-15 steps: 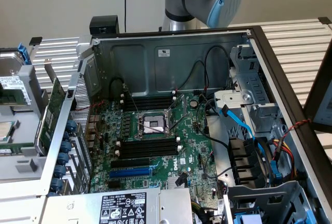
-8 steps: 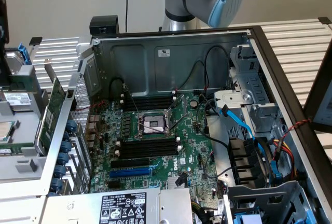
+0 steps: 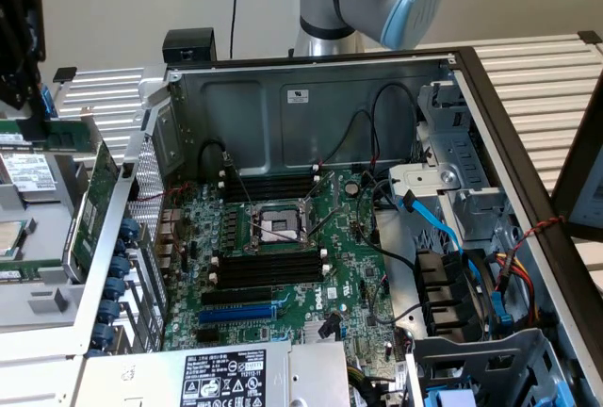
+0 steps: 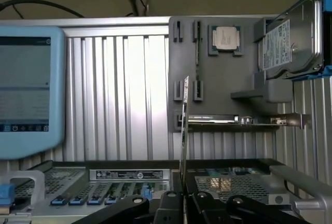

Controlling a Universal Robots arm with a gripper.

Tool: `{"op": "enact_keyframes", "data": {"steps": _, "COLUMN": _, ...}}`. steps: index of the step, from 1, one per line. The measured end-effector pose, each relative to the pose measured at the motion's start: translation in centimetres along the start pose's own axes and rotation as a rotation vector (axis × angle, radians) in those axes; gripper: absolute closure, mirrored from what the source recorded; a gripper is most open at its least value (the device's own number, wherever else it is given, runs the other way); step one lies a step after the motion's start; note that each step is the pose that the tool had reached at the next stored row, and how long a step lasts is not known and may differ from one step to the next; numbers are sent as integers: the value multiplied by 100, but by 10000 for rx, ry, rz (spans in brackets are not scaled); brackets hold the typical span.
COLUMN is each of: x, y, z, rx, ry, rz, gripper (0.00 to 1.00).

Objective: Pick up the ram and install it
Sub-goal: 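Pick up the ram and move it above insertion slot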

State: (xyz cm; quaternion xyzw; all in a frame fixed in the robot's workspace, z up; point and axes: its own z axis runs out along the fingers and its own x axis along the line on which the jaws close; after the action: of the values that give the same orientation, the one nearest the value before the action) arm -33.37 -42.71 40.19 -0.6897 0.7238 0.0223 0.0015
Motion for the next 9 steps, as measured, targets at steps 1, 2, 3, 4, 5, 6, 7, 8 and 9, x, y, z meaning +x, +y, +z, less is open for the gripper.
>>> {"op": "enact_keyframes", "data": {"steps": 1, "x": -3, "y": -42, "z": -12, "rx": -4, "ry": 1, "rz": -8, "gripper": 86}}
{"op": "enact_keyframes", "data": {"steps": 2, "x": -5, "y": -79, "z": -24, "rx": -7, "ry": 1, "rz": -14, "gripper": 86}}
{"op": "enact_keyframes", "data": {"steps": 3, "x": -7, "y": -121, "z": -37, "rx": -10, "ry": 2, "rz": -20, "gripper": 86}}
{"op": "enact_keyframes", "data": {"steps": 4, "x": -10, "y": -162, "z": -49, "rx": -12, "ry": 2, "rz": -25, "gripper": 86}}
{"op": "enact_keyframes", "data": {"steps": 5, "x": -12, "y": -204, "z": -60, "rx": -16, "ry": 2, "rz": -34, "gripper": 86}}
{"op": "enact_keyframes", "data": {"steps": 6, "x": -14, "y": -243, "z": -70, "rx": -22, "ry": 3, "rz": -43, "gripper": 86}}
{"op": "enact_keyframes", "data": {"steps": 7, "x": -16, "y": -281, "z": -79, "rx": -28, "ry": 3, "rz": -53, "gripper": 86}}
{"op": "enact_keyframes", "data": {"steps": 8, "x": -18, "y": -319, "z": -87, "rx": -35, "ry": 4, "rz": -64, "gripper": 86}}
{"op": "enact_keyframes", "data": {"steps": 9, "x": -20, "y": -357, "z": -96, "rx": -43, "ry": 4, "rz": -73, "gripper": 86}}
